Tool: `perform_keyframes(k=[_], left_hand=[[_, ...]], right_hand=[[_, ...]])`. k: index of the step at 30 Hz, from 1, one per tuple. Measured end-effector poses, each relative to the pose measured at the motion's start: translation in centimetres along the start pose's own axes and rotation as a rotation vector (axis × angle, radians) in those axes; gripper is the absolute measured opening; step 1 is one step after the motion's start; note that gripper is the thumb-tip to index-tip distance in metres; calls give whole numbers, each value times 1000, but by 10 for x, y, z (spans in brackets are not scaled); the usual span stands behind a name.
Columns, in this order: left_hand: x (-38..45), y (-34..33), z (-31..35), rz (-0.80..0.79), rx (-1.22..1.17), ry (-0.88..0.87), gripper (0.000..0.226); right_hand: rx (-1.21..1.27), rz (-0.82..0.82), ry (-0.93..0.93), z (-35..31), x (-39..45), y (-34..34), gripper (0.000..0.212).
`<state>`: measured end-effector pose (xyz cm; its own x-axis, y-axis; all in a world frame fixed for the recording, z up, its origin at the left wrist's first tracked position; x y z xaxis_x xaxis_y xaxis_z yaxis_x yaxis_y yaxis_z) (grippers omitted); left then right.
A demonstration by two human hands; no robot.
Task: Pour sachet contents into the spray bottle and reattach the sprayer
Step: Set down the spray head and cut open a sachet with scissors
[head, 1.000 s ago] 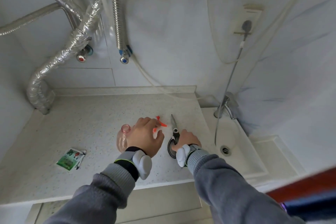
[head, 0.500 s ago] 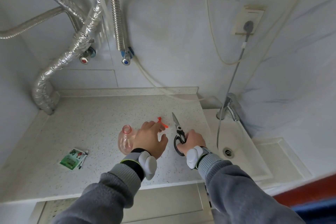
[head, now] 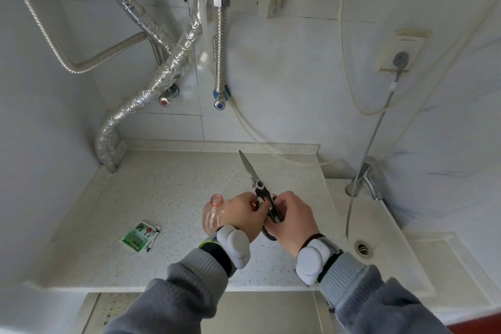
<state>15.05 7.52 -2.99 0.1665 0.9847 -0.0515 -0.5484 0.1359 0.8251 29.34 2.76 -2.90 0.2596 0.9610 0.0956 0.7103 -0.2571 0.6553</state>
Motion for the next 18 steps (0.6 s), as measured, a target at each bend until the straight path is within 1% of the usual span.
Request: perform_keyframes(k=[2, 5, 7, 9, 14, 18], left_hand=[[-2, 9, 0, 31, 34, -3, 35], [-2, 13, -3, 33, -5, -2, 34], [-5, 17, -6, 59, -2, 11, 32], [-5, 19, -10, 76, -28, 12, 32], [0, 21, -18, 10, -114, 8, 34], [-2, 32, -22, -8, -105, -1, 37]], right_hand=[[3, -5, 7, -9, -1, -1, 31], [3, -14, -26, -15, 2, -1, 30], [-62, -24, 2, -24, 6, -3, 24], [-104, -36, 52, -32, 7, -6, 23], [-159, -59, 160, -47, 8, -16, 23], [-184, -112, 137, -49, 16, -24, 32]])
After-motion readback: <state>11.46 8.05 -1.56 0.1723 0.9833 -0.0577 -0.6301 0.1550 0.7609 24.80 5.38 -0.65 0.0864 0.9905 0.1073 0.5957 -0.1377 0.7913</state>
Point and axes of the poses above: each hand's wrist, its own x-axis towards the middle knuckle, its own y-axis out of the back of the hand, z = x × y, the point moved 10 cm from there along x, towards the middle knuckle, and after that the axes turned 7 degrees about x, right-handed, at the moved point
